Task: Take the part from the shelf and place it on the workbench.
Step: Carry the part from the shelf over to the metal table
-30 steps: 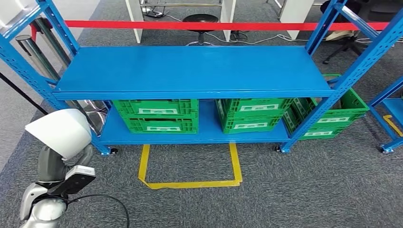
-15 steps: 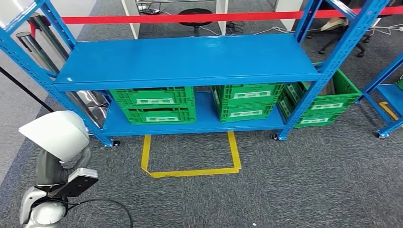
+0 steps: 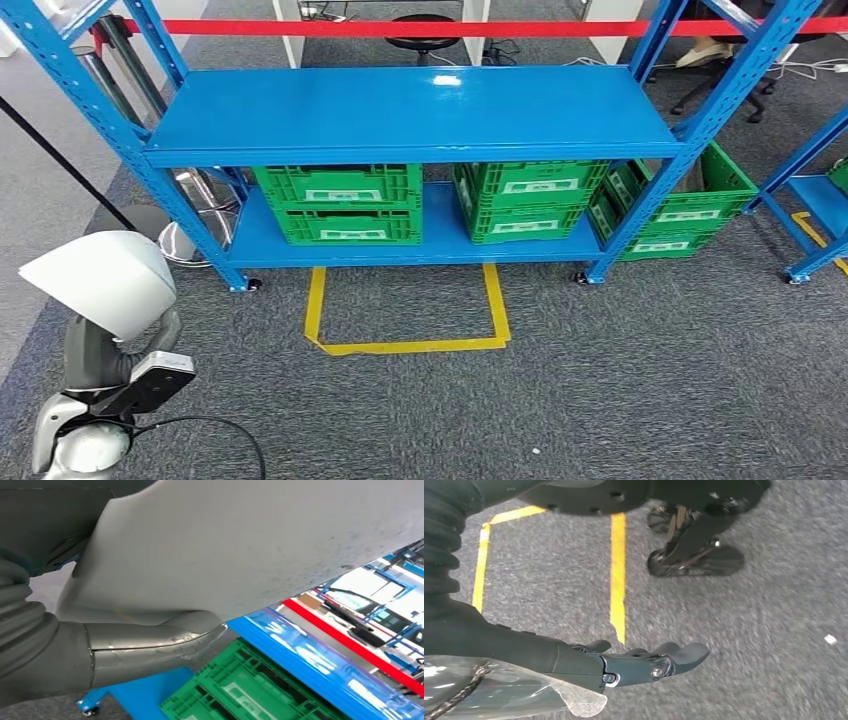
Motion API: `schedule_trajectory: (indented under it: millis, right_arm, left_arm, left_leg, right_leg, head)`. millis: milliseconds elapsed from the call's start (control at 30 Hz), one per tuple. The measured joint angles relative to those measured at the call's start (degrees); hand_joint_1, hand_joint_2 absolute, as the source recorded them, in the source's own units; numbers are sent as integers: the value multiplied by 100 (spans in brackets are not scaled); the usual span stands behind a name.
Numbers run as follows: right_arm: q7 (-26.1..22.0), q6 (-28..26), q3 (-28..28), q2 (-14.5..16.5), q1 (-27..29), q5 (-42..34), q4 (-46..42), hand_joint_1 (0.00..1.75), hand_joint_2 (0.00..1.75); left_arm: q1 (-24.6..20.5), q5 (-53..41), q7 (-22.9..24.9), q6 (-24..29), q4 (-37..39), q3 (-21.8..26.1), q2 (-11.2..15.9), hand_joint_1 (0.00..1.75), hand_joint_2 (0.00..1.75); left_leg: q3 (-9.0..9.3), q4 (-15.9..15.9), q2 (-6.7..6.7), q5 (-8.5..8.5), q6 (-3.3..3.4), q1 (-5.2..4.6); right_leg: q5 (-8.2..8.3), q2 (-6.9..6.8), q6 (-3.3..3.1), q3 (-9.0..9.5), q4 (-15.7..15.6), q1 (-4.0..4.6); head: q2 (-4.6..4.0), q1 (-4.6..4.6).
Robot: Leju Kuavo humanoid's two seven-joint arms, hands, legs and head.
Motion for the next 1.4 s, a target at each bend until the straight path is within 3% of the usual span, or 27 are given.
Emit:
schedule_trajectory:
  millis: [67, 100, 133, 167, 233, 267, 333, 400, 433, 467, 533, 567, 600, 667, 700, 733, 800, 833, 900, 1000, 1167, 1233, 1267, 1300, 1333, 1367, 1400]
  right_arm:
    - [9, -5, 9, 2, -3, 24, 0, 0, 175]
    - [11, -8, 10, 2, -5, 34, 0, 0, 175]
    - [13, -11, 10, 1, -8, 43, 0, 0, 175]
    - [14, -14, 10, 1, -15, 49, 0, 0, 175]
    - [14, -16, 10, 0, -43, 58, -1, 0, 175]
    - [14, -15, 11, 0, -62, 61, -2, 0, 175]
    - [13, -13, 15, 1, -82, 66, -1, 0, 175]
    - [17, -11, 16, 3, -72, 74, 2, 0, 175]
    - [20, -9, 15, 4, -66, 80, 3, 0, 175]
    - [22, -8, 14, 4, -59, 86, 3, 0, 175]
    - [23, -8, 11, 3, -53, 94, 3, 0, 175]
    - [23, -9, 10, 3, -52, 96, 2, 0, 175]
    - [23, -10, 10, 2, -54, 97, 2, 0, 175]
    - [23, -8, 10, 2, -59, 100, 2, 0, 175]
    - [23, -8, 10, 2, -62, 101, 2, 0, 175]
    - [23, -7, 10, 3, -64, 102, 2, 0, 175]
    - [19, -8, 10, 5, -70, 103, 2, 0, 175]
    - [17, -9, 10, 7, -74, 104, 2, 0, 175]
    - [15, -9, 10, 6, -72, 108, 3, 0, 175]
    - [18, -8, 12, 4, -58, 110, 4, 0, 175]
    - [20, -8, 10, 4, -55, 110, 4, 0, 175]
    - [20, -9, 10, 4, -49, 111, 4, 0, 175]
    - [20, -8, 12, 4, -47, 112, 4, 0, 175]
    - [18, -6, 13, -1, -47, 114, 3, 0, 175]
    - [14, -4, 14, -5, -49, 120, 2, 0, 175]
    - [11, -3, 15, -10, -50, 127, 1, 0, 175]
    - [7, -2, 14, -15, -48, 135, -1, 0, 175]
  left_arm:
    - [10, 41, 0, 2, -3, 12, 1, 175, 175]
    - [19, 55, 0, 2, -3, 18, 1, 175, 175]
    - [30, 66, 0, 2, -3, 22, 1, 175, 175]
    - [41, 68, 0, 2, -4, 28, 1, 175, 175]
    - [57, 70, 0, 3, -19, 42, 1, 175, 175]
    - [59, 70, -1, 4, -35, 48, 1, 175, 175]
    - [63, 72, -2, 7, -65, 54, 1, 175, 175]
    - [89, 77, -3, 10, -74, 58, -2, 175, 175]
    - [109, 78, -3, 11, -76, 59, -3, 175, 175]
    - [128, 81, -3, 14, -80, 62, -3, 175, 175]
    - [145, 84, -3, 17, -84, 71, -1, 175, 175]
    - [148, 86, -2, 19, -84, 75, -2, 175, 175]
    - [151, 86, -2, 20, -84, 78, -2, 175, 175]
    - [156, 85, -2, 20, -86, 78, -3, 175, 175]
    - [156, 85, -2, 20, -90, 78, -3, 175, 175]
    - [155, 85, -2, 20, -102, 78, -2, 175, 175]
    - [148, 82, -5, 22, -144, 77, -2, 175, 175]
    - [146, 80, -7, 25, -164, 77, -1, 175, 175]
    - [156, 79, -7, 29, -178, 77, -3, 175, 175]
    - [162, 79, -7, 33, -180, 78, -7, 175, 175]
    - [162, 79, -7, 33, -181, 78, -10, 175, 175]
    - [164, 79, -7, 33, -182, 78, -11, 175, 175]
    - [167, 80, -7, 33, -182, 79, -13, 175, 175]
    - [175, 89, -10, 28, -184, 79, -21, 175, 175]
    - [183, 102, -20, 18, -198, 78, -30, 175, 175]
    - [193, 114, -35, 7, -216, 74, -38, 175, 175]
    - [201, 126, -55, -6, -237, 70, -46, 175, 175]
  left_leg:
    - [-164, 2, 1, 127, 13, -9]
    - [-252, 4, 0, 196, 7, -11]
    - [-342, 6, -2, 267, -5, -11]
    - [-429, 8, -7, 339, -22, -9]
    - [-574, 26, -20, 476, -74, -13]
    - [-620, 35, -23, 545, -105, -21]
    - [-665, 12, -31, 698, -167, -28]
    - [-692, -32, -56, 785, -235, -11]
    - [-720, 32, -67, 655, -272, 0]
    - [-760, 213, -77, 393, -304, 8]
    - [-845, 908, -77, -315, -353, 20]
    - [-866, 1299, -77, -540, -367, 21]
    - [-844, 1595, -77, -603, -372, 21]
    - [-592, 1679, -77, -352, -347, 14]
    - [-339, 1438, -74, -211, -315, 6]
    - [-4, 1028, -61, -191, -271, -12]
    - [551, 200, -35, -381, -189, -53]
    - [677, -42, -27, -470, -155, -75]
    - [620, -143, -26, -408, -98, -86]
    - [500, -181, -14, -255, -32, -57]
    - [472, -180, -17, -235, -16, -57]
    - [412, -179, -20, -186, 10, -57]
    - [293, -175, -40, -88, 15, -59]
    - [60, -141, -105, 83, -10, -53]
    - [-187, -86, -184, 266, -53, -56]
    - [-427, -36, -278, 458, -104, -61]
    - [-585, 1, -371, 597, -157, -62]
  right_leg:
    - [-402, 1, 32, -144, 680, -17]
    - [-420, 0, 44, -128, 870, -22]
    - [-307, 1, 51, -21, 877, -26]
    - [-127, 3, 51, 180, 696, -30]
    - [78, 39, 34, 826, -95, -35]
    - [53, 63, 9, 1120, -509, -33]
    - [-28, 95, -40, 1381, -957, -11]
    - [58, 62, -121, 1254, -955, -7]
    - [121, 37, -179, 1190, -951, -11]
    - [198, 5, -232, 1114, -952, -18]
    - [346, -40, -291, 936, -930, -6]
    - [418, -62, -298, 846, -911, 5]
    - [491, -82, -300, 744, -883, 16]
    - [630, -120, -297, 506, -800, 35]
    - [693, -134, -288, 379, -753, 42]
    - [746, -145, -273, 273, -708, 52]
    - [854, -169, -225, 145, -656, 60]
    - [914, -182, -195, 108, -651, 55]
    - [999, -184, -134, 56, -656, 34]
    - [831, -101, -65, -21, -585, 17]
    - [730, -76, -56, -44, -538, 18]
    - [456, -47, -43, -116, -330, 17]
    - [207, -32, -29, -177, 60, 15]
    - [153, 36, -27, 17, 202, 7]
    - [57, 175, -37, 404, 34, -7]
    - [3, 298, -56, 781, -181, -14]
    - [51, 398, -90, 1174, -658, -16]
  head:
    - [0, 1]
    - [0, 1]
    - [0, 3]
    - [0, 3]
    - [0, 5]
    - [0, 0]
    - [1, 1]
    - [1, 5]
    - [1, -1]
    - [0, -12]
    - [0, -33]
    - [0, -37]
    - [0, -37]
    - [0, -37]
    - [0, -38]
    - [0, -38]
    - [0, -34]
    - [0, -33]
    - [0, -36]
    - [0, -38]
    - [0, -32]
    - [0, -11]
    - [0, -2]
    - [0, 2]
    - [0, -3]
    - [0, -9]
    - [0, -14]
